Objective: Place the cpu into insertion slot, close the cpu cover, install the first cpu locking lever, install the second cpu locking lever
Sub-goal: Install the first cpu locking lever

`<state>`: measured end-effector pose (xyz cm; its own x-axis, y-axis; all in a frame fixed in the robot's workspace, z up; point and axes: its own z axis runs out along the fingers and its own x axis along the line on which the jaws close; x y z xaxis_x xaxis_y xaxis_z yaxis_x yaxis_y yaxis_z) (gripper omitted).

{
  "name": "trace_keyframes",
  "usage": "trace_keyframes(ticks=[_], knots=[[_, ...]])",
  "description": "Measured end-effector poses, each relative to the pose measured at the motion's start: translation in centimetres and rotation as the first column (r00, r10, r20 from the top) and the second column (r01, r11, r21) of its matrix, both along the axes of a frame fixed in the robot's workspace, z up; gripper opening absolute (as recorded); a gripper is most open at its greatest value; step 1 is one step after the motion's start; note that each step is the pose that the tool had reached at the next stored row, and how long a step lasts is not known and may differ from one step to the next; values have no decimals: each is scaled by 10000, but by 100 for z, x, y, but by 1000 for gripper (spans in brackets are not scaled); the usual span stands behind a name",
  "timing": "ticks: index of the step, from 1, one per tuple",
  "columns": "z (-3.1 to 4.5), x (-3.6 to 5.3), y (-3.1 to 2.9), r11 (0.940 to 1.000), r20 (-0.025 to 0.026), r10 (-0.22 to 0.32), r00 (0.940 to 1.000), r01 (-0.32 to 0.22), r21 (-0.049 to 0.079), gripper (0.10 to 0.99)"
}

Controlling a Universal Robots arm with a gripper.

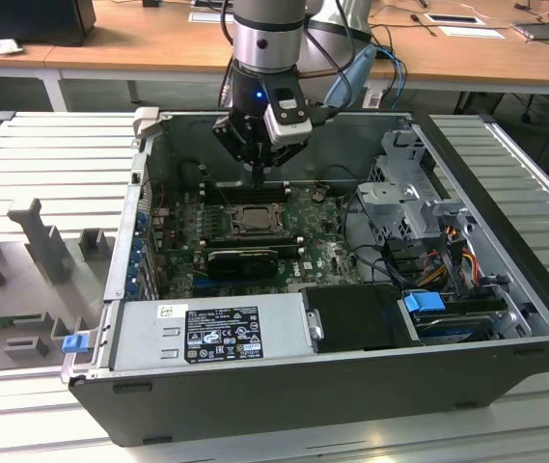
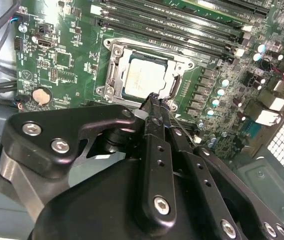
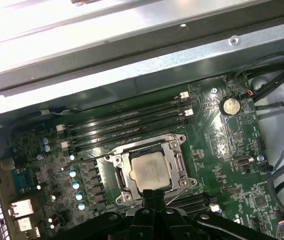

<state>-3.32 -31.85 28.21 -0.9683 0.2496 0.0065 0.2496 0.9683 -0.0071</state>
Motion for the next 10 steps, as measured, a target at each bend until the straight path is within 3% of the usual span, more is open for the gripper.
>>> trace_keyframes(ticks=[2,5,10], knots=[[0,0,0,9999,1,143,9999,-143,1,106],[-1,0,0,9964,0,843,9964,-843,1,106],[-2,0,0,9858,0,1678,9858,-1678,0,106]])
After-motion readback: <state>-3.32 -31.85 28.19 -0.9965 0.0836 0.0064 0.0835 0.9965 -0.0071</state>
